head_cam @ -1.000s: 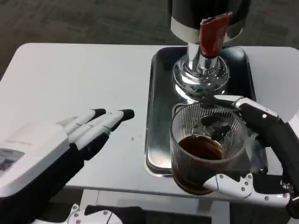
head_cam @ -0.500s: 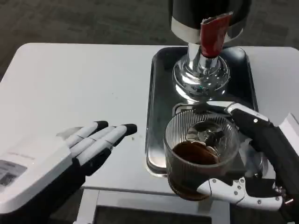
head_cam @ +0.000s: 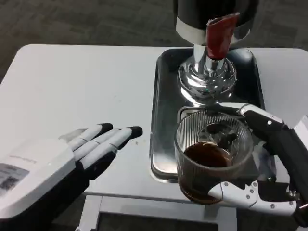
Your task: Grasp the cup under the faucet to collect the drink, then remove the cup.
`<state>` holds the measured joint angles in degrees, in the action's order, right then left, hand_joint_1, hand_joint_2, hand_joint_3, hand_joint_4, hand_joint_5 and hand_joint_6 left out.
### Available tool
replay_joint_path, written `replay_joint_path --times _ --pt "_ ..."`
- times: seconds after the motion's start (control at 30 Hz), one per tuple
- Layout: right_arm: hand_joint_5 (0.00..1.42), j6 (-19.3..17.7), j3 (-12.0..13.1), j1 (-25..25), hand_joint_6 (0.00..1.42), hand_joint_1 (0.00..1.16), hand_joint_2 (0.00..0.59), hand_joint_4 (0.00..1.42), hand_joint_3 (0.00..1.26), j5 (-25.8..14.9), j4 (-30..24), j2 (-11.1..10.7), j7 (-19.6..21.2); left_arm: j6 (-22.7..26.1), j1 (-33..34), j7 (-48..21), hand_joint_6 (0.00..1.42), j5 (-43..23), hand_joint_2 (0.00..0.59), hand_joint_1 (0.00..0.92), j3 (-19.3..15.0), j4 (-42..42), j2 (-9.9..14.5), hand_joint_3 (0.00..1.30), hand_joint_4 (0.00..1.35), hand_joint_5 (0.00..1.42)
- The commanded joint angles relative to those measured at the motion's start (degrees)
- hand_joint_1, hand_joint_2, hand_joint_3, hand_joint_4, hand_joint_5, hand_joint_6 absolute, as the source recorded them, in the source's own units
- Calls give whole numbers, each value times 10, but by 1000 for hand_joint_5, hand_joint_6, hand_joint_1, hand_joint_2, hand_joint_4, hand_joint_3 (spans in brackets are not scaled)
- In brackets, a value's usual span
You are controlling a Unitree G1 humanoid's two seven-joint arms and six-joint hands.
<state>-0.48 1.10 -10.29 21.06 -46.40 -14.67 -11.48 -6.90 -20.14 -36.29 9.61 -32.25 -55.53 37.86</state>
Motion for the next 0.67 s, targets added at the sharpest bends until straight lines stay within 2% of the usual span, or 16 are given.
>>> replay_joint_path --times 0.03,0.67 --pt "1424 -12 4 -8 1424 833 246 1279 1153 -11 -22 0 0 1 -3 -7 42 8 98 0 8 6 5 28 0 0" --pt "1424 -9 5 -17 1424 825 245 1294 1157 -14 -31 4 -5 -7 -10 -8 42 3 99 0 6 10 3 27 0 0"
